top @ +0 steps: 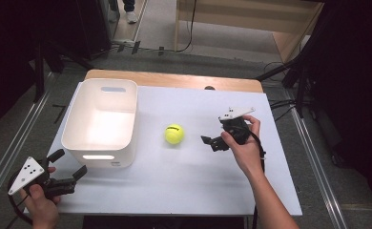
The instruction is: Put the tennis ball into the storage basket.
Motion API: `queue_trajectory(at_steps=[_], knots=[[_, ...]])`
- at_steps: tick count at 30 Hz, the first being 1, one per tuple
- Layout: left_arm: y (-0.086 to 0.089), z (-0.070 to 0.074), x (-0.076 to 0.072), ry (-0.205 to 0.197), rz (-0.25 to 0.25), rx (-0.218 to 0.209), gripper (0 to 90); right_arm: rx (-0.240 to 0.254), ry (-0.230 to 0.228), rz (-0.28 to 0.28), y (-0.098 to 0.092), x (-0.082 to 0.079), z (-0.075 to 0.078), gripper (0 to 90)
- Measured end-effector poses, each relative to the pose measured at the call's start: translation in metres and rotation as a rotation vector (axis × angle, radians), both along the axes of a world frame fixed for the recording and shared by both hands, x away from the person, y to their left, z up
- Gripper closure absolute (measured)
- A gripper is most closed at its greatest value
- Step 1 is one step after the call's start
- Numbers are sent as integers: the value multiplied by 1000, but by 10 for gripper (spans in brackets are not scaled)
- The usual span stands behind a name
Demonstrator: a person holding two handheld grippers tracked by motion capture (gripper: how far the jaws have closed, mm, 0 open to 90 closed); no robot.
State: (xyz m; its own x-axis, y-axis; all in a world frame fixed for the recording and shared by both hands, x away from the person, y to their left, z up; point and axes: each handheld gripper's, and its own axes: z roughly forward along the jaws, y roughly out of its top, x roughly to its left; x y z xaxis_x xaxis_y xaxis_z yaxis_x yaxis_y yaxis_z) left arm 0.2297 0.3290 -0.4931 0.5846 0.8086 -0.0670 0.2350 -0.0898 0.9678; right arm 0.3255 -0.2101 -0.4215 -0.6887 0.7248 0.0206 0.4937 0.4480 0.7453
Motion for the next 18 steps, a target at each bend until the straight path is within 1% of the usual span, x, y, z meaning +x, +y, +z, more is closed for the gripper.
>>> queue_trajectory(at_steps=[2,3,6,7,8,10,11,14,17,18], knots=[[0,0,0,0,0,-1,0,-2,8,-2,2,1,1,0],[0,0,0,-1,0,0,0,-8,12,8,5,3,2,0],[0,0,0,-1,0,0,0,-15,10,15,7,5,3,0],[0,0,0,-1,0,-1,0,-20,23,17,10,7,4,0],[0,0,0,-1,-1,0,0,-23,23,22,11,8,4,0],[0,0,0,-1,-1,0,0,-23,27,23,13,9,4,0],[0,0,0,0,-1,-2,0,-31,36,28,15,10,4,0],[0,0,0,0,-2,-2,0,-37,45,41,18,13,3,0],[0,0,0,0,-1,-2,0,-43,46,46,20,15,2,0],[0,0,0,0,-1,-2,0,-45,57,45,22,16,1,0]])
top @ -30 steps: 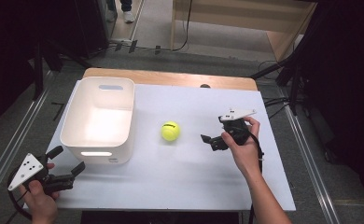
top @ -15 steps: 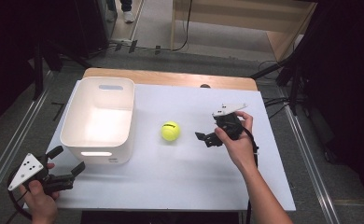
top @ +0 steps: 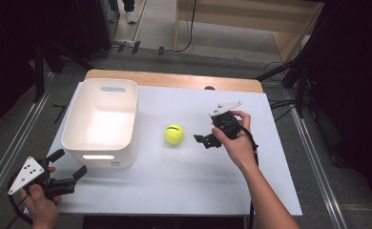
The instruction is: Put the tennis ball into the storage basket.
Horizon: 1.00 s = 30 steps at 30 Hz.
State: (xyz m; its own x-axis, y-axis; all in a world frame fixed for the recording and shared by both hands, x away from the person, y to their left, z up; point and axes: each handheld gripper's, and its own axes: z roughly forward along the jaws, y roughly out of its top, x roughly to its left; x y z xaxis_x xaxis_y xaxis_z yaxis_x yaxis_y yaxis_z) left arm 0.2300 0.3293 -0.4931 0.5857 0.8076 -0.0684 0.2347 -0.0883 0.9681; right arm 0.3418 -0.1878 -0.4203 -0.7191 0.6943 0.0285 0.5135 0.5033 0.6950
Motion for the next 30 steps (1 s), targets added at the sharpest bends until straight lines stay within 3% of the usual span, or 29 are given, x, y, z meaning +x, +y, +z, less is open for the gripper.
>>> queue_trajectory(at_steps=[30], knots=[[0,0,0,1,-4,0,0,-51,63,69,30,17,-3,0]])
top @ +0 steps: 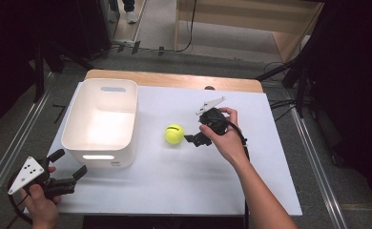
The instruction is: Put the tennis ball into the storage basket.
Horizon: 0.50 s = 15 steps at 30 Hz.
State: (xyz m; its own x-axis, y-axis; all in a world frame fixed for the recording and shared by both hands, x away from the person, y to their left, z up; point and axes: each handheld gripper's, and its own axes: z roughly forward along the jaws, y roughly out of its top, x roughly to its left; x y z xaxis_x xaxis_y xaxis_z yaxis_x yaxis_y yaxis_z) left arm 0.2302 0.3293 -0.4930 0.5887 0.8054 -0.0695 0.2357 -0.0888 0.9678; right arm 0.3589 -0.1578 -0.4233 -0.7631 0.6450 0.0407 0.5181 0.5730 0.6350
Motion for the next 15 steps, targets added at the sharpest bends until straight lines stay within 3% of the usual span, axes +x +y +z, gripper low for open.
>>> queue_trajectory(at_steps=[15], knots=[[0,0,0,1,-2,0,0,-28,32,47,16,8,-3,0]])
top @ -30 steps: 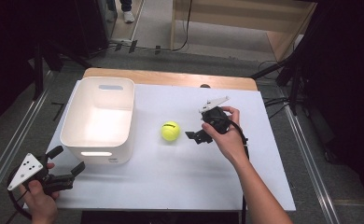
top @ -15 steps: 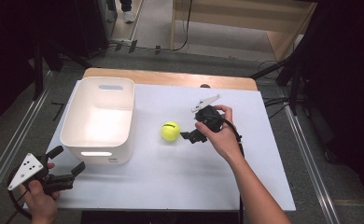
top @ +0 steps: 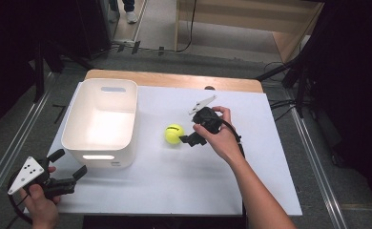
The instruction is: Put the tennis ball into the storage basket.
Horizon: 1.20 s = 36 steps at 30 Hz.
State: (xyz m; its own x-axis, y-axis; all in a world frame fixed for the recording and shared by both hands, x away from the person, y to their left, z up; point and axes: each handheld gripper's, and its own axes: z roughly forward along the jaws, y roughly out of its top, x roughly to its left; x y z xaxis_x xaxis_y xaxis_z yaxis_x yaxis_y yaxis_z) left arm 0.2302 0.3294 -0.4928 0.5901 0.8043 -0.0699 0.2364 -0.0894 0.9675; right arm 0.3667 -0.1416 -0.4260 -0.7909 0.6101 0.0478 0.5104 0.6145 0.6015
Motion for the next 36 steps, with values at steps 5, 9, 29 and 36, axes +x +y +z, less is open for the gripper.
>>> queue_trajectory(at_steps=[5,9,29,36], knots=[[0,0,0,0,1,-1,0,-23,11,13,7,2,-2,0],[0,0,0,0,0,-1,0,-28,18,20,9,3,-5,0],[0,0,0,0,-2,-2,0,-59,79,54,25,14,-16,0],[0,0,0,-1,-3,-2,0,-65,80,43,29,19,-19,187]])
